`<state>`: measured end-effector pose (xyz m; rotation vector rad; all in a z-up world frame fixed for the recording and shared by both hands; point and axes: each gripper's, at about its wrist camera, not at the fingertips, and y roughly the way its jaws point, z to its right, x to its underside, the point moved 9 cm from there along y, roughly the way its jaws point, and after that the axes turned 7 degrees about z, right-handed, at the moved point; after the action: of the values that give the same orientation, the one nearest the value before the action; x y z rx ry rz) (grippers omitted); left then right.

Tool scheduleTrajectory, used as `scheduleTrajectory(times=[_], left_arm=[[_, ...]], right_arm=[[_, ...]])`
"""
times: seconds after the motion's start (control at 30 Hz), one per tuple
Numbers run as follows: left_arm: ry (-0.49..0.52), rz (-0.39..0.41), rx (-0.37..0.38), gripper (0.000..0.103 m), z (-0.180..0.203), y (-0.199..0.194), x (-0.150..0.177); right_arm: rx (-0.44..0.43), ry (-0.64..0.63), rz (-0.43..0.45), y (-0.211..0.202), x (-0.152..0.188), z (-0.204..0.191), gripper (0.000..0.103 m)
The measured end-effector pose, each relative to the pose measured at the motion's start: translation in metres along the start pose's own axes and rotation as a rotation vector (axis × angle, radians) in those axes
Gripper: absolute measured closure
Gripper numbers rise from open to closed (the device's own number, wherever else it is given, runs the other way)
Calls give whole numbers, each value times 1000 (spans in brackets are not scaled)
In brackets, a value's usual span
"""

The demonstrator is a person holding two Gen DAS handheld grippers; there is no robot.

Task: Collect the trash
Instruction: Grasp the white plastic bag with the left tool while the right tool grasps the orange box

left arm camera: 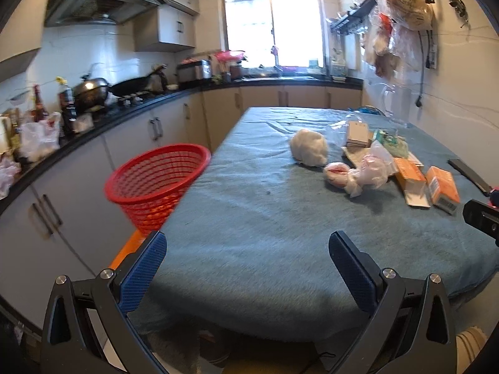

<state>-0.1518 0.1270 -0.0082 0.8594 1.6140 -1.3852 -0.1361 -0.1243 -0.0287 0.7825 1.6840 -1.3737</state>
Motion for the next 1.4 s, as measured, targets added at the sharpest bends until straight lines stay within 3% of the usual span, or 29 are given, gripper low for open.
scheduleTrajectory(times=[0.1, 0.2, 0.3, 0.57, 0.8, 0.97, 1.1, 1.27, 1.4], left_arm=[[5, -24, 69, 0, 10, 12, -11], [8, -62, 155, 11, 25, 29, -25], [35, -91, 237, 22, 45, 47, -35], [228, -131, 404, 22, 110, 82, -39], [375, -132, 400, 22, 149, 110, -36], [414, -134, 371, 26, 161, 127, -37], [355, -194, 394, 61, 159, 139, -36], [253, -227, 414, 66, 142, 138, -38], [188, -204, 427, 66, 127, 126, -43]], right_arm=[[-21, 41, 2, 2, -7, 15, 1], [-39, 62, -1, 7, -16, 26, 6], [-74, 96, -20, 16, -23, 34, 24], [-58, 219, -63, 40, -25, 70, 25], [-44, 297, -95, 51, -19, 96, 25], [-22, 360, -112, 58, -20, 117, 25], [-23, 376, -141, 68, -16, 120, 24], [-18, 381, -175, 85, -13, 116, 23], [7, 357, -200, 96, -9, 111, 22]])
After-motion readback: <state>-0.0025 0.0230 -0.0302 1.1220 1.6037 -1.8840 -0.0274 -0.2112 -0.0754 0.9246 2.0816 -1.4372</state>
